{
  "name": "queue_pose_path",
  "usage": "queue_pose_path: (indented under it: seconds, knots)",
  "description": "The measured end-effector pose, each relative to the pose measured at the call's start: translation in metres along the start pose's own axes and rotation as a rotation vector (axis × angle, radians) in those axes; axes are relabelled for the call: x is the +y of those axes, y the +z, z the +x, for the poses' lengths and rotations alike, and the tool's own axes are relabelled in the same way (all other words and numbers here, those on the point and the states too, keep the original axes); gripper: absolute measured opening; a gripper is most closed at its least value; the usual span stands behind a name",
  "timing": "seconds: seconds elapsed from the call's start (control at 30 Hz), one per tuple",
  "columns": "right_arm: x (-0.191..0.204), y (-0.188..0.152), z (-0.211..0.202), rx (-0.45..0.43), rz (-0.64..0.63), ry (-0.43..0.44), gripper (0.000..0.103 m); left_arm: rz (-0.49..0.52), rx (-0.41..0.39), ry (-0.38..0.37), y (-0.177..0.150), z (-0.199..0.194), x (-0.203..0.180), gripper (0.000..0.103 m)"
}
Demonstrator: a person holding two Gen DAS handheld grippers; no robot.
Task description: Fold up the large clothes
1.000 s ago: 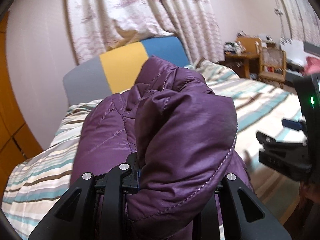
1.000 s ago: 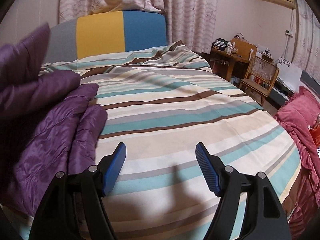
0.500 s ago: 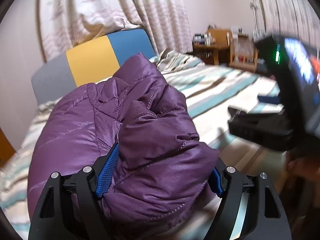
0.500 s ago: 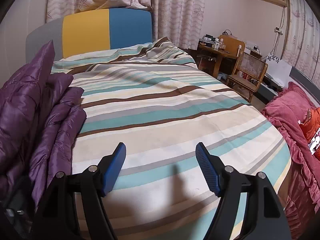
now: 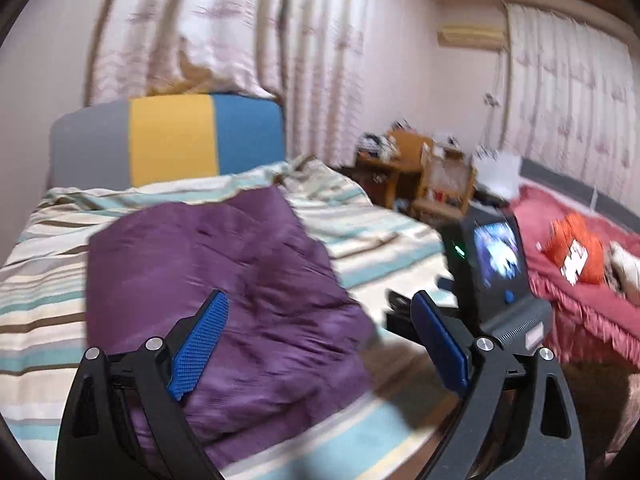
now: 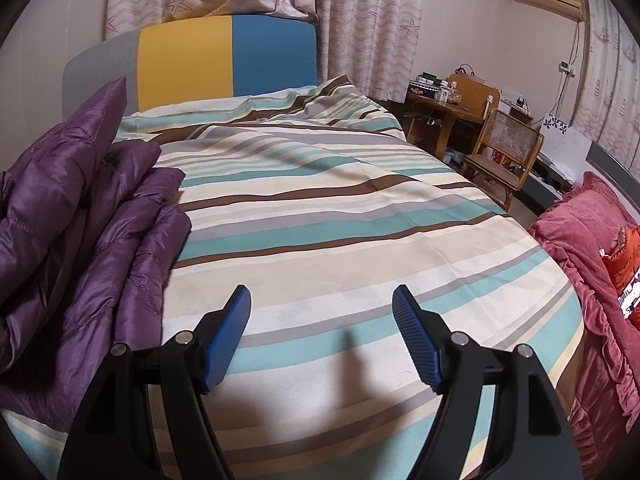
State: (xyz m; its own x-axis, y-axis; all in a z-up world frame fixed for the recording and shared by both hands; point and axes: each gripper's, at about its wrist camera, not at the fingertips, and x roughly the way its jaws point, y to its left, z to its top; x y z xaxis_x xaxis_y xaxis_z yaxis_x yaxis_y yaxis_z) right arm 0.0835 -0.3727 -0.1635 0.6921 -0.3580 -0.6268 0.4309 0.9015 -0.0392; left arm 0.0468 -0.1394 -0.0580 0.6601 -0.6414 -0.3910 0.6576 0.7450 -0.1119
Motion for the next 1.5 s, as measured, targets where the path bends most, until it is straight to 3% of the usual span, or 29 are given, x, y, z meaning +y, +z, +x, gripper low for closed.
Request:
queue_pose_path:
  seconds: [0.1, 0.27, 0.37, 0.43, 0.53, 0.67, 0.8, 0.93, 1.1, 1.2, 1.37, 1.5]
  knots:
    - [0.001, 0.002, -0.003, 0.003, -0.006, 0.012, 0.073, -0.135, -0.019, 0.088, 0.009, -0.004, 0.040, 0.092]
    - [0.005, 0.018, -0.014, -0.021, -0.008, 0.064, 0.073, -0.479, 0.023, 0.310, 0.017, 0.003, 0.132, 0.092]
    - [0.014, 0.038, -0.025, -0.054, -0.017, 0.102, 0.074, -0.558, 0.107, 0.390, 0.020, 0.017, 0.162, 0.092]
    - [0.024, 0.054, -0.035, -0.080, -0.031, 0.140, 0.074, -0.538, 0.204, 0.454, 0.025, 0.037, 0.173, 0.092]
    - [0.044, 0.077, -0.048, -0.116, -0.052, 0.206, 0.078, -0.544, 0.264, 0.471, 0.028, 0.056, 0.181, 0.092]
    - [0.080, 0.108, -0.058, -0.131, -0.077, 0.300, 0.078, -0.483, 0.285, 0.440, 0.029, 0.075, 0.170, 0.092]
    - [0.118, 0.134, -0.045, -0.050, -0.025, 0.412, 0.078, -0.380, 0.310, 0.412, 0.025, 0.094, 0.151, 0.092]
    - [0.152, 0.149, -0.010, 0.008, 0.002, 0.425, 0.075, -0.326, 0.291, 0.411, 0.019, 0.096, 0.144, 0.092]
    - [0.165, 0.134, 0.035, 0.026, -0.095, 0.362, 0.058, -0.348, 0.279, 0.396, 0.017, 0.098, 0.146, 0.092]
    - [0.150, 0.105, 0.055, 0.037, -0.104, 0.322, 0.058, -0.315, 0.271, 0.381, 0.018, 0.101, 0.134, 0.092]
    - [0.119, 0.071, 0.064, 0.024, -0.035, 0.305, 0.058, -0.157, 0.261, 0.417, 0.014, 0.112, 0.105, 0.093]
    - [0.126, 0.077, 0.087, 0.076, -0.049, 0.322, 0.059, -0.216, 0.309, 0.439, 0.010, 0.131, 0.123, 0.099]
